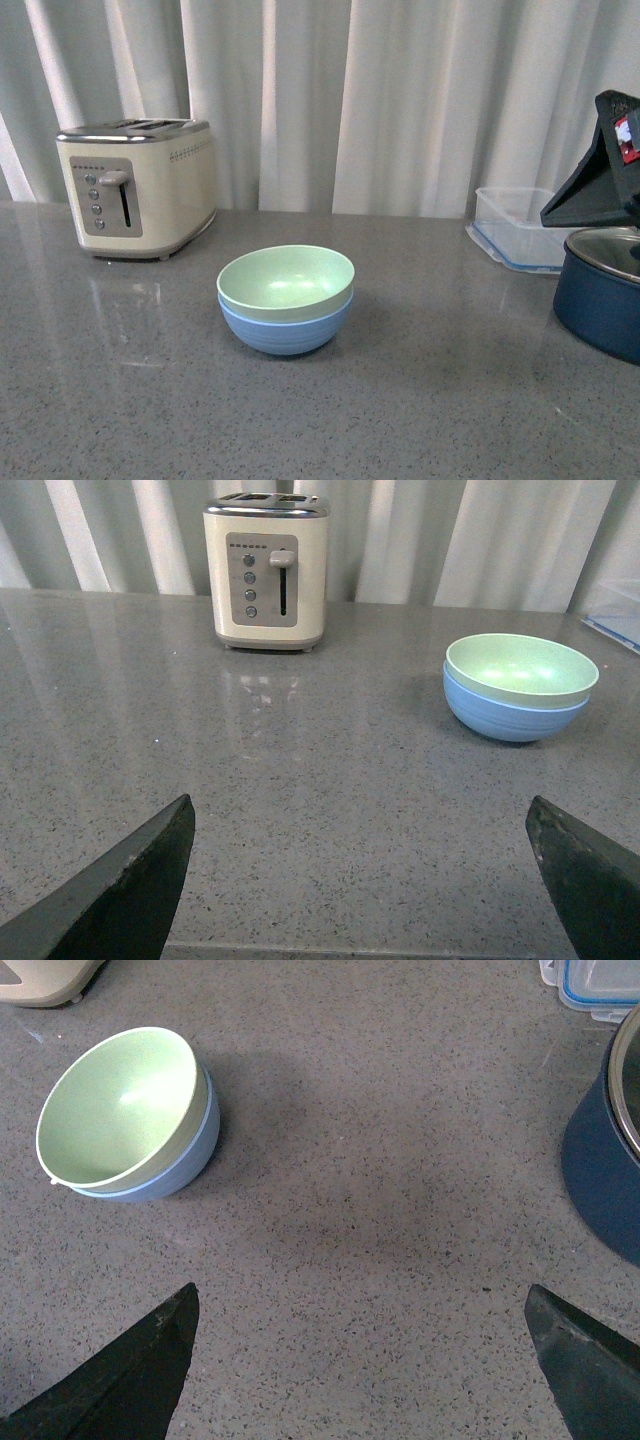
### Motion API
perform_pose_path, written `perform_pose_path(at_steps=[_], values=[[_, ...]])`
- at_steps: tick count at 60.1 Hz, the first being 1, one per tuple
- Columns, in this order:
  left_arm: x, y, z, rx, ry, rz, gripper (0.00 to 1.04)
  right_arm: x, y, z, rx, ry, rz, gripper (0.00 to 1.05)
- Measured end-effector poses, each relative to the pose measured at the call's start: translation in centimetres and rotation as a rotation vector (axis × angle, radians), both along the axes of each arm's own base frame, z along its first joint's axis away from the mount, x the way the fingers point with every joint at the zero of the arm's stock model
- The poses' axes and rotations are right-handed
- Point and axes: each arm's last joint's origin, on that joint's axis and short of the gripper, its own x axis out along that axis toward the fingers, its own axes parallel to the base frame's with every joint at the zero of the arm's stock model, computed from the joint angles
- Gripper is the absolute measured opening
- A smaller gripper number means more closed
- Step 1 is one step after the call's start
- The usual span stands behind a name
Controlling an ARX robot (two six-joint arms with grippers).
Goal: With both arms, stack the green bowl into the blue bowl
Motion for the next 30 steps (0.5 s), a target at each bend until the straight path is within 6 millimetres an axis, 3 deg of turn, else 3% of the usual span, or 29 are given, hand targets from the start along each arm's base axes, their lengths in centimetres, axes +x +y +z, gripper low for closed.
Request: perform_pose_path(at_steps=[3,8,17,30], values=[[0.0,0.0,0.0,0.0,0.0,0.0,0.98,0.0,0.1,-0.2,-0.016,-0.018,-0.01,0.94],[0.0,0.0,0.0,0.0,0.0,0.0,0.98,-0.4,-0.3,-2.0,-0.132,-0.326,-0.2,0.79],[0.0,0.0,0.0,0.0,0.0,0.002,0.98,-4.1,-1.6,-3.8,-0.107,-0.63,-0.302,0.51],[0.0,0.0,0.0,0.0,0.0,0.0,0.98,-7.7,-2.8,-6.8,-0.118,-0.625,-0.304,0.12]])
